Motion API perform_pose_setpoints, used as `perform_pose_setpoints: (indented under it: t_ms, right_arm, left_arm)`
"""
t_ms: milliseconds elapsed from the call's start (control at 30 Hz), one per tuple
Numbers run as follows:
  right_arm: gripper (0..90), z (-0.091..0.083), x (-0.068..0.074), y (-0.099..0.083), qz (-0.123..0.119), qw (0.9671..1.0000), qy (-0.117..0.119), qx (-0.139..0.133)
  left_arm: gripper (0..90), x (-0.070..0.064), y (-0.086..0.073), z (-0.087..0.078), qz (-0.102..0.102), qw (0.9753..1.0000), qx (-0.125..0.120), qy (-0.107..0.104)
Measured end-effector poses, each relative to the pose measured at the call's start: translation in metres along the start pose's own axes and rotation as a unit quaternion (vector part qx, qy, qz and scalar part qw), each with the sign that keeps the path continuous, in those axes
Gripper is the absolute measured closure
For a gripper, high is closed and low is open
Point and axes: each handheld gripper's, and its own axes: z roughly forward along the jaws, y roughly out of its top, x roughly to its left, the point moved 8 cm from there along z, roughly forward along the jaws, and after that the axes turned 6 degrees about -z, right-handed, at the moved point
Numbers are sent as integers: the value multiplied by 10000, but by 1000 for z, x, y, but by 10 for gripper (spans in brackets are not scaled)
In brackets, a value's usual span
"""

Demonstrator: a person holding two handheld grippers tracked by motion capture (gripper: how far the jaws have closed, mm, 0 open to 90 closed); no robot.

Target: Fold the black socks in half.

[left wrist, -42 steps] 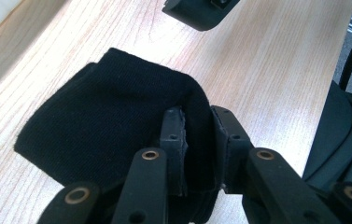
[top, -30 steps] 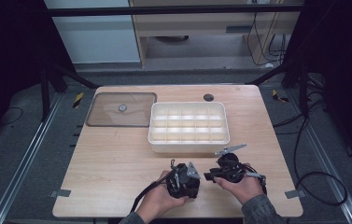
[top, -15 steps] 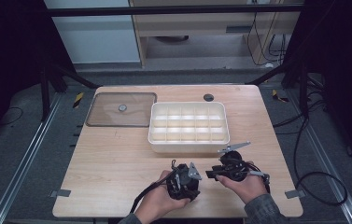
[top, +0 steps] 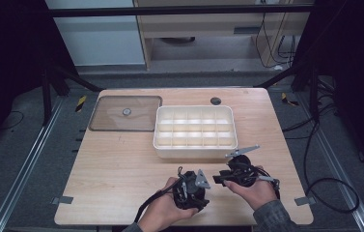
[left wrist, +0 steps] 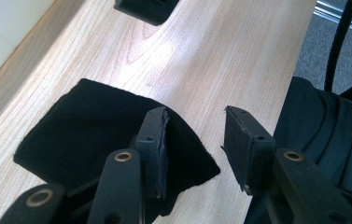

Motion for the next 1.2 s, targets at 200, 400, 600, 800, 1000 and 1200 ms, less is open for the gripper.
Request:
perform_pose_setpoints:
  t_ms: [200, 400, 600, 800, 1000, 1200]
  right_arm:
    - [623, 0, -1, 0, -14, 10000, -4, 15]
    - [623, -1, -1, -1, -8, 10000, -12, 11]
    - [623, -2, -1, 0, -4, 10000, 3, 7]
    - [623, -2, 0, 1, 2, 10000, -8, 21]
    - [622, 0, 0, 2, -17, 10000, -9, 12]
    - [621, 0, -1, 2, -25, 10000, -13, 3]
  left_arm:
    - [593, -2, 0, 2, -6, 10000, -4, -36]
    - [592, -3, 0, 1, -34, 10000, -8, -72]
    - [592, -6, 1, -2, -40, 9999, -57, -118]
    - [593, -4, 2, -8, -59, 9998, -116, -117]
    - [594, 2, 2, -11, -158, 9997, -171, -122]
    - [593, 8, 2, -14, -216, 9995, -183, -116]
